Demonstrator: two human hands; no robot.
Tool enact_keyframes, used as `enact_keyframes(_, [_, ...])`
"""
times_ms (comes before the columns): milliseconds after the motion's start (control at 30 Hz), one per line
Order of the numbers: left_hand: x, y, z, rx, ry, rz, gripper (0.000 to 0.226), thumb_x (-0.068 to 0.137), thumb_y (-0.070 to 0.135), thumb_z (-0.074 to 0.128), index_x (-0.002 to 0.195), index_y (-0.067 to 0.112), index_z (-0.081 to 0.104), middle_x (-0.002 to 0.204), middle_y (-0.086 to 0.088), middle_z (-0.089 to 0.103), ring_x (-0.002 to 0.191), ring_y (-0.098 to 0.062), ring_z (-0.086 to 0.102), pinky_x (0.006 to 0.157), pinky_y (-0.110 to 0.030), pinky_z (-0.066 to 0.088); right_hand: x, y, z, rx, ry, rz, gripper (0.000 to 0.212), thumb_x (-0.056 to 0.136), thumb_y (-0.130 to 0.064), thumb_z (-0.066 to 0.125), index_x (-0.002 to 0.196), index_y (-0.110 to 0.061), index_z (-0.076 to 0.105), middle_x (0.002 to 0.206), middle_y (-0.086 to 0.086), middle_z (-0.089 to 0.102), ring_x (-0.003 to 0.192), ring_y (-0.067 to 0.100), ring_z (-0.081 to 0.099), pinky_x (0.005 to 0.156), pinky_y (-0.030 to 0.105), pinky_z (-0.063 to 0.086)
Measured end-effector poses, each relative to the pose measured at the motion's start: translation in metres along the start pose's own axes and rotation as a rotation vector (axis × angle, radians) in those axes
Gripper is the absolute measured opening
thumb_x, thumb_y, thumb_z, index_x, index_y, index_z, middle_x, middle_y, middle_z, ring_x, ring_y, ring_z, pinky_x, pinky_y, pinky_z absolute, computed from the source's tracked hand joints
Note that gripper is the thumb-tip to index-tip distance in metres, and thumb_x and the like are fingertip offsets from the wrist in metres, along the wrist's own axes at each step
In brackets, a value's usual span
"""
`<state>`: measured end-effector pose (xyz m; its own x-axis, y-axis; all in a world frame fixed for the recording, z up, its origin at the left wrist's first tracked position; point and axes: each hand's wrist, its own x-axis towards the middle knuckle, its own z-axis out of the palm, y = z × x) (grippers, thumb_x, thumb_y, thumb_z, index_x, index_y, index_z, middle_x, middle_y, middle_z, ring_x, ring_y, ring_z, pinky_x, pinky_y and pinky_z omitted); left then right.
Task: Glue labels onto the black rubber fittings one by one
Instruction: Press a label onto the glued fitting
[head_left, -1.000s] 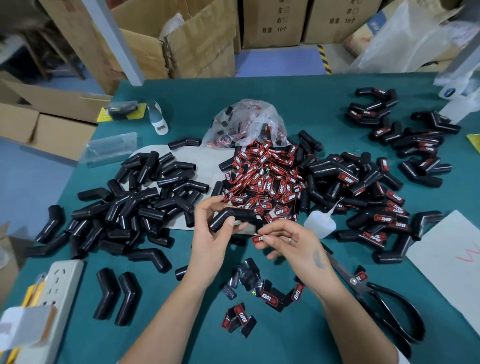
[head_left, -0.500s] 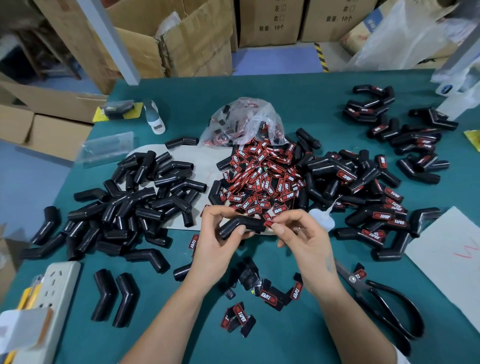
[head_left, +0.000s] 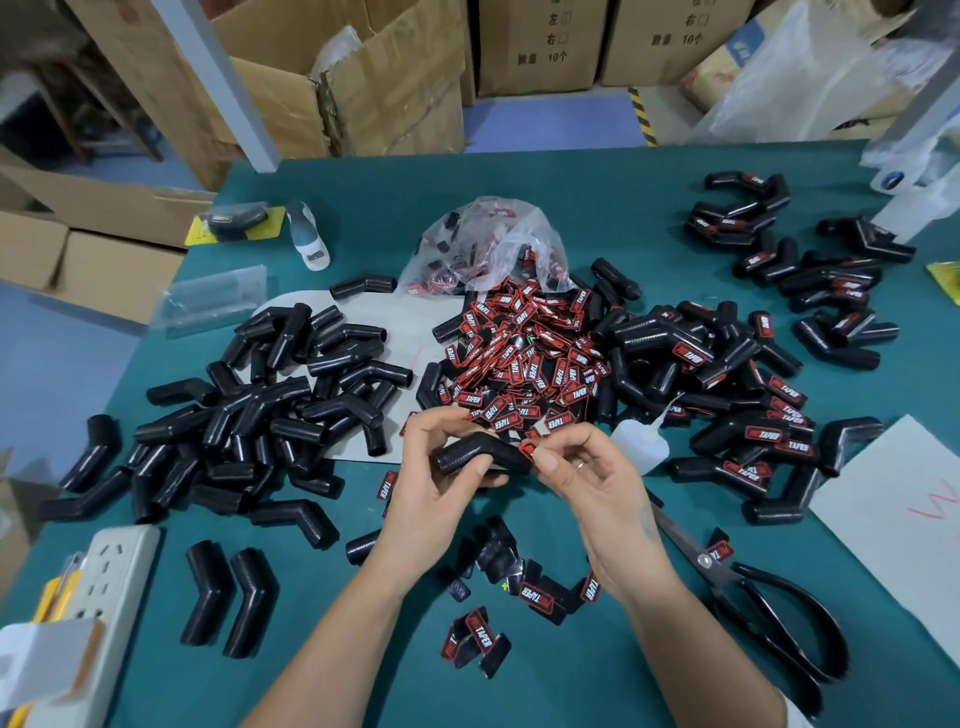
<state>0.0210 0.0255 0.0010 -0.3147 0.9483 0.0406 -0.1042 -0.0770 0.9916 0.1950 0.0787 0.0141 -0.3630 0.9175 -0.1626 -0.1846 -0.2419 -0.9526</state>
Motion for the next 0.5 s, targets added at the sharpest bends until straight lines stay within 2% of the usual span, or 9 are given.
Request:
enact_keyframes(133, [0.0004,-0.0033,-0.0008,-0.015,-0.006,0.010,0.041,0.099,0.002,0.060,0.124,0.035,0.054,0.119,-0.001,0.059,0.108,-0.026,0.069,0.086,-0.039,0.063,0.0026,0.0025,0.0001,0.058,0.010,0.012,0.020,0.083,-0.042,0.083,0.092,-0.027,0.074,0.097,-0.002,0.071,0.102,0.019,0.067,0.099,0.038,0.056])
enact_keyframes(233, [0.0006,-0.0022,-0.0005,-0.011,0.006,0.024,0.047,0.099,0.002,0.060,0.124,0.041,0.054,0.122,-0.008,0.057,0.106,-0.029,0.070,0.083,-0.039,0.064,0.0031,0.0036,0.0001,0.091,0.021,0.030,0.020,0.083,-0.039,0.082,0.091,-0.024,0.074,0.101,0.005,0.070,0.111,0.028,0.067,0.096,0.033,0.057])
enact_keyframes(367, [0.0017,-0.0035,-0.0037,0.025,0.026,0.028,0.046,0.097,0.019,0.069,0.130,0.045,0.050,0.121,-0.020,0.060,0.097,-0.035,0.069,0.076,-0.037,0.062,0.0030,0.0056,-0.0010,0.072,0.022,0.043,0.031,0.080,-0.047,0.086,0.092,-0.022,0.073,0.096,0.003,0.071,0.103,0.025,0.067,0.103,0.044,0.057])
enact_keyframes(500, [0.0032,-0.0057,-0.0070,0.066,0.010,0.030,0.048,0.098,0.029,0.066,0.140,0.042,0.045,0.106,-0.017,0.064,0.075,-0.029,0.066,0.070,-0.036,0.059,0.0040,0.0062,-0.0011,0.118,0.021,0.039,0.022,0.083,-0.036,0.083,0.093,-0.019,0.074,0.090,-0.005,0.067,0.097,0.019,0.066,0.098,0.039,0.059])
